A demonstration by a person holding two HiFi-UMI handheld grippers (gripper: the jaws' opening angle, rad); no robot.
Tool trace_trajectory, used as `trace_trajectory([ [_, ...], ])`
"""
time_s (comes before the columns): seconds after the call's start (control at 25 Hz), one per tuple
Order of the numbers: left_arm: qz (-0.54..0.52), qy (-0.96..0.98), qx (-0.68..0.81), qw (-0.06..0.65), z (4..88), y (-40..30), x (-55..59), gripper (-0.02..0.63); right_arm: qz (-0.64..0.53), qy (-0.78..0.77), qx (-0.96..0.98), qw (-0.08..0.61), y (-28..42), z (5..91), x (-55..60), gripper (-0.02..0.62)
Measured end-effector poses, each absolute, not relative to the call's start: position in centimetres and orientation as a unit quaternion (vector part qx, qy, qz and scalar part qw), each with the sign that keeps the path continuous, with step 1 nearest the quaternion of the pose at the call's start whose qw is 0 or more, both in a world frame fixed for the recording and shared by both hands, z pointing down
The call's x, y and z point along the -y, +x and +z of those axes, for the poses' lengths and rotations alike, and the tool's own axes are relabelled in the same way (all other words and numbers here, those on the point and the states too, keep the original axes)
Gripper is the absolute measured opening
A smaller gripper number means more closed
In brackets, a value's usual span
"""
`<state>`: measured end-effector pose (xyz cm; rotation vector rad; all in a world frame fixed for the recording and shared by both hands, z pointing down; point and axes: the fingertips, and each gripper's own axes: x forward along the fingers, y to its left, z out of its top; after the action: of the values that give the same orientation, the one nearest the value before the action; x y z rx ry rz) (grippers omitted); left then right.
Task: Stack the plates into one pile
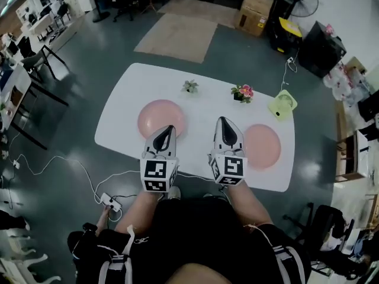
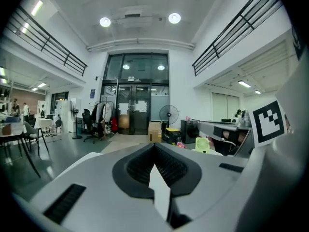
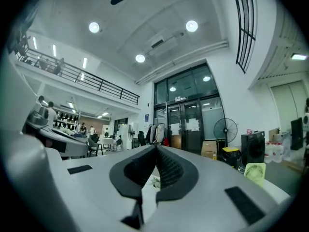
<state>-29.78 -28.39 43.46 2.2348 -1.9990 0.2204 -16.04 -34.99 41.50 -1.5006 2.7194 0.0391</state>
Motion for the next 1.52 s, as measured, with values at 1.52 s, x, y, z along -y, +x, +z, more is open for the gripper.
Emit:
trace_trajectory([
  [1.52, 0.089, 0.784, 0.609, 0.079, 46.9, 22.1, 27.5, 0.014, -0.094, -0.587, -0.804, -0.004, 40.0, 51.6, 36.1, 0.227],
])
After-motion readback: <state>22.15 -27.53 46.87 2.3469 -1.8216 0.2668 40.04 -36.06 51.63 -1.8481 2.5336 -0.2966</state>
